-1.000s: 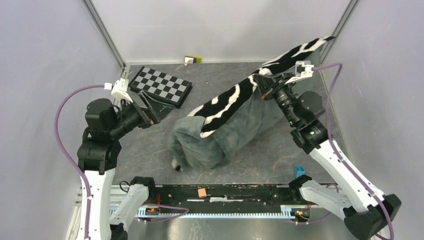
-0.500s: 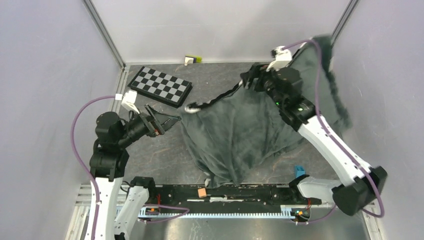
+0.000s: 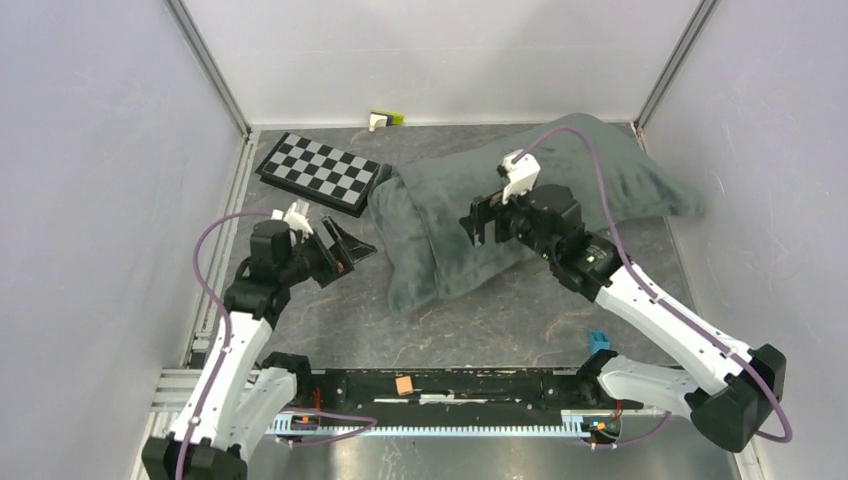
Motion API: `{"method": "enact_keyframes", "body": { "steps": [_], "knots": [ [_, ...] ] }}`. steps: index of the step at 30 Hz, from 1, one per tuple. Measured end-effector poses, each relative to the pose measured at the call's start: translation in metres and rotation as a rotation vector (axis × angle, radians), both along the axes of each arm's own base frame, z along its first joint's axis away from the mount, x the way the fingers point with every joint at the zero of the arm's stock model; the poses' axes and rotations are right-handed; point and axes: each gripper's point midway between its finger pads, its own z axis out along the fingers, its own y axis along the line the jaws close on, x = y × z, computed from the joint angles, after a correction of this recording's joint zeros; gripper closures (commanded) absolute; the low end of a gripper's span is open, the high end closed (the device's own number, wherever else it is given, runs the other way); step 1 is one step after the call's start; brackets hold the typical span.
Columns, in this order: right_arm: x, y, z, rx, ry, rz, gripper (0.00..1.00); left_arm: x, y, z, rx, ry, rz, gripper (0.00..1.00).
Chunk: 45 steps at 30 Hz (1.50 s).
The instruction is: Remove the pillowcase from the pillow
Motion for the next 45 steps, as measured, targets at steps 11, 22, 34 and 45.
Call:
{"method": "enact_keyframes", "body": {
  "steps": [11,22,34,45],
  "knots": [
    [-0.029,0.084,-0.052,-0.326,-0.001,0.106,0.03,0.024,-0.038,-0.064,-0.039,0.161,-0.048,0.0],
    [0.003,0.068,-0.094,-0.634,-0.031,-0.095,0.03,0.048,-0.061,-0.096,-0.054,0.215,-0.075,0.01],
    [0.011,0.0,-0.035,-0.499,-0.124,-0.293,0.18,0.062,-0.07,-0.077,-0.1,0.153,-0.067,0.02],
    [0.013,0.009,-0.043,-0.474,-0.092,-0.202,0.16,0.071,-0.12,-0.006,-0.088,0.004,-0.15,0.0]
  ]
}}
